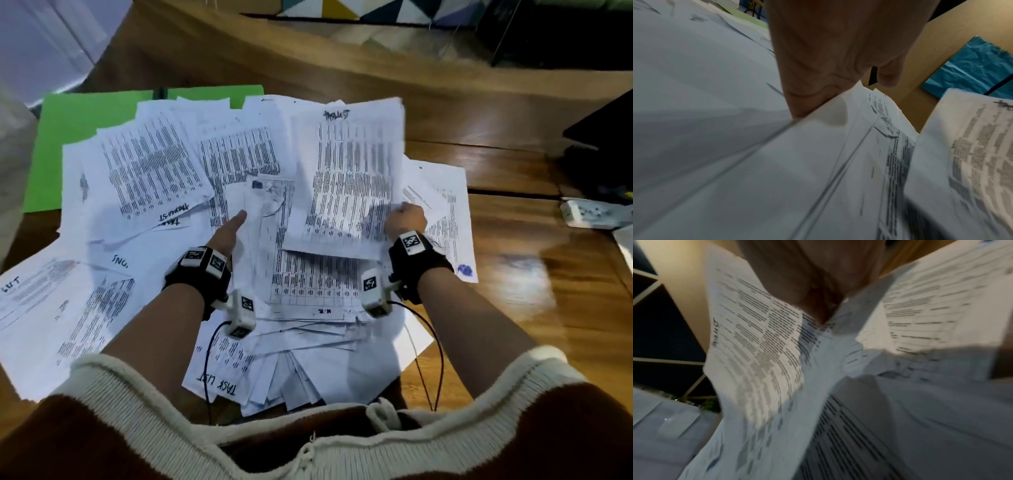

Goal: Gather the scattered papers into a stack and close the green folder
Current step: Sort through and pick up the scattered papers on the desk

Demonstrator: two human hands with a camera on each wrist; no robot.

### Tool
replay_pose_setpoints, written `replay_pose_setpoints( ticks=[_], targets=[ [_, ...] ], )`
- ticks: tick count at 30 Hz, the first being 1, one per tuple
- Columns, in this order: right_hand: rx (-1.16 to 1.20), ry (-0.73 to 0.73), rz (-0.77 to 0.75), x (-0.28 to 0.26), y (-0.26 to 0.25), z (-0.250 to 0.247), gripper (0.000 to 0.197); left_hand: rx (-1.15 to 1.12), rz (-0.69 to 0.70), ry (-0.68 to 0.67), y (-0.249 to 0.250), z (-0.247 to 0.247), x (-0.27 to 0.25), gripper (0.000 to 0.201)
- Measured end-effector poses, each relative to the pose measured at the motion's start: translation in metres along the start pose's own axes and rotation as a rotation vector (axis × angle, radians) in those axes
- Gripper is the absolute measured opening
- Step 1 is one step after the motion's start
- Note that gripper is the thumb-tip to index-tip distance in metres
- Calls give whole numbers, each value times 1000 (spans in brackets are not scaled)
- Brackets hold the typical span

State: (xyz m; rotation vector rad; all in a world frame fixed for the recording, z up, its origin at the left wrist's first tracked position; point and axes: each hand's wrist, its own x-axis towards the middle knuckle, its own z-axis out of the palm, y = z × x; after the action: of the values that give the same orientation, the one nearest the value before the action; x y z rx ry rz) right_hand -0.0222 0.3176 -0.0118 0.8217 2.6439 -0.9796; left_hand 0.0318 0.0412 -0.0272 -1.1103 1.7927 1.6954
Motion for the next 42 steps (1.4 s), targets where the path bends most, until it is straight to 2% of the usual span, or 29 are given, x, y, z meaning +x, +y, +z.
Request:
replay_pose_setpoints(
  ticks=[2,4,8,9,12,13,16,21,23,29,31,34,35,38,40,42],
  targets=[
    [-24,-69,43,-8,10,1,32,43,24,29,-1,0,-1,59],
    [-85,-153,37,-18,20,12,31,105,60,-1,-4,-1,7,52],
    [-117,-282,52,-39,28,36,28,224,75,-31,-7,-5,13,56],
    [-142,-304,30,-44,29,41,29,234,80,-15,-8,-5,17,63],
    [-156,-338,-9,-50,34,52,34,163,64,41,-9,-3,17,101],
    [-168,-340,-32,-49,33,52,35,170,61,55,-9,-2,16,105],
    [-218,-350,-84,-47,32,50,35,237,61,98,-7,2,13,95],
    [-230,-342,-142,-44,31,50,22,319,78,122,-2,5,18,95],
    [-203,-336,-152,-41,28,48,24,316,97,128,0,7,20,90],
    [-18,-142,46,-24,34,33,36,268,151,78,5,12,26,71],
    [-22,-208,20,-25,31,31,37,199,132,49,2,10,27,67],
    [-94,-325,-51,-30,26,40,33,143,138,34,2,11,24,35],
    [-128,-343,-56,-33,26,43,29,157,136,57,3,12,21,30],
    [-254,-362,-24,-40,30,56,20,242,137,91,8,11,14,46],
    [-372,-375,-22,-44,31,61,33,245,135,83,7,11,15,41],
    [-366,-338,-37,-45,29,64,30,250,145,75,6,12,18,30]
  ],
)
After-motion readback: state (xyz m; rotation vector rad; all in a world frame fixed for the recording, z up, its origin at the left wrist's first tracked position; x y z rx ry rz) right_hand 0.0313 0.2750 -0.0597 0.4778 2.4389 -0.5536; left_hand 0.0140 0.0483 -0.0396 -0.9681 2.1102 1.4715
